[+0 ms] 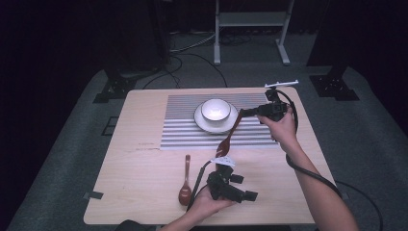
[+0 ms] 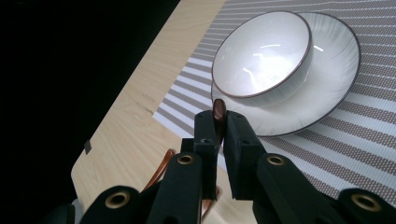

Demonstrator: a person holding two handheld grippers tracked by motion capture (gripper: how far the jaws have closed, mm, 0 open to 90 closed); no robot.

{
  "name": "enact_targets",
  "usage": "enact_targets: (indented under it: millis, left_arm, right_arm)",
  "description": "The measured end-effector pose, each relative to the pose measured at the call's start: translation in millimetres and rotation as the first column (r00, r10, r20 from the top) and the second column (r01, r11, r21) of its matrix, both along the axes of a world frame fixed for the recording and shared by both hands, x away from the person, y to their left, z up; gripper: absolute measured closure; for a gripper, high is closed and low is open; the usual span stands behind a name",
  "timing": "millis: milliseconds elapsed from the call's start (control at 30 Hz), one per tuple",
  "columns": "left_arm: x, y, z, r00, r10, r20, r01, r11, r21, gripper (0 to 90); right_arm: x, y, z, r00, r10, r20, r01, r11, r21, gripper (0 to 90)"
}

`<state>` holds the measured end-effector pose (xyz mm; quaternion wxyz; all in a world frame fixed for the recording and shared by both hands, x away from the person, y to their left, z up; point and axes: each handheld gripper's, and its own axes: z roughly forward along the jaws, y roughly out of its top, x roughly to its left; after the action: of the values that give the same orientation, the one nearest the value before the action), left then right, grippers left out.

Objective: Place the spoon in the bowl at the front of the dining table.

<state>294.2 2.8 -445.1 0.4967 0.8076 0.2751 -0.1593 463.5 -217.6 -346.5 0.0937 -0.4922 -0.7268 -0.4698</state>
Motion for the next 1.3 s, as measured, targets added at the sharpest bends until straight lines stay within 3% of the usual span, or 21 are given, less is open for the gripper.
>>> enact_targets:
  millis: [767, 1300]
  left_arm:
    - [1.8, 2.3, -0.5, 0.9999, 0.01, 0.009, -0.01, 0.9999, 0.006, 6.2]
    - [1.0, 3.1, 1.3, 0.9997, 0.011, 0.022, -0.011, 0.9999, -0.004, 6.2]
  right_arm:
    - [32.4, -0.7, 10.7, 0.9937, -0.112, -0.002, 0.112, 0.993, 0.038, 83.3]
    - [58.9, 1.9, 31.9, 0.9764, -0.215, 0.024, 0.214, 0.9761, 0.039, 83.3]
